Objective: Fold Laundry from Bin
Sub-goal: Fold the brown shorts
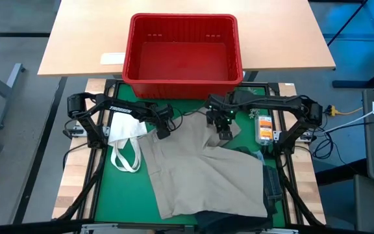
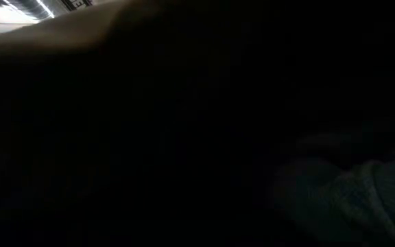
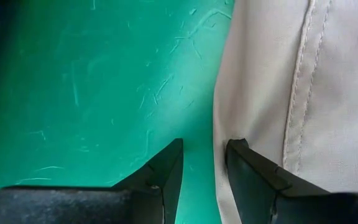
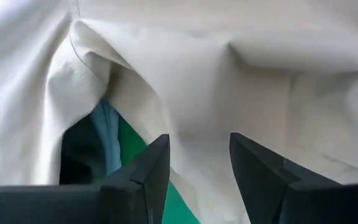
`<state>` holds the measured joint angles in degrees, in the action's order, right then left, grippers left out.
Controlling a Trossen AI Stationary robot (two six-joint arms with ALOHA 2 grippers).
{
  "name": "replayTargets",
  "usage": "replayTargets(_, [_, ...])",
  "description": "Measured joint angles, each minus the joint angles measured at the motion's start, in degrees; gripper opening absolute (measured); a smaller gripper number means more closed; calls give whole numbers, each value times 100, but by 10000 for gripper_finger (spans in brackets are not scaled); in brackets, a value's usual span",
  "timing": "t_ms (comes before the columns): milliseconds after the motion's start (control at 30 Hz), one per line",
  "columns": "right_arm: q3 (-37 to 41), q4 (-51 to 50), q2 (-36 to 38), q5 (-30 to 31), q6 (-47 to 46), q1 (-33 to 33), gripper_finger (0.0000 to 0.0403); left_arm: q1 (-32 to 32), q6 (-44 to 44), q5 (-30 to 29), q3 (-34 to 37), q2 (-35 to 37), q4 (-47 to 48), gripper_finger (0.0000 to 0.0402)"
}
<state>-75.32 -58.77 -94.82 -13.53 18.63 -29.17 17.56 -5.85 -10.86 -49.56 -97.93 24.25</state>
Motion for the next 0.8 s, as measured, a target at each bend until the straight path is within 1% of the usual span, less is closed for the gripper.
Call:
replayTargets(200, [357,374,-32,-14,-2,-10,167,0,0,0,0,1,-3,119])
replayTargets(300, [409,363,-81,-66,42,-4,161,0,0,0,0,0,-3,119])
replayTargets(367, [415,284,-88,-80,211,-4,142,0,-2,7,0,0,-3,119])
replayTargets(400, [418,268,-88,-85,288,-4,127,0,-1,4,0,2,-3,119])
replayTargets(467, [418,278,-88,-95,316,-4,85,0,-10,2,0,2,0,119])
replayTargets(533, [418,117,-88,-100,285,-4,32,0,-22,1,-2,1,10,119])
replayTargets(567, [418,-41,-88,-102,271,-4,17,0,-23,2,-4,2,18,119])
replayTargets(600, [418,-244,-88,-102,261,-4,12,0,-24,3,-4,1,24,119])
replayTargets(700, [418,-981,-88,-111,72,-2,18,0,-24,3,-7,0,35,119])
replayTargets(800, [418,-1568,-88,-105,-130,-2,5,0,-22,3,-7,2,39,119])
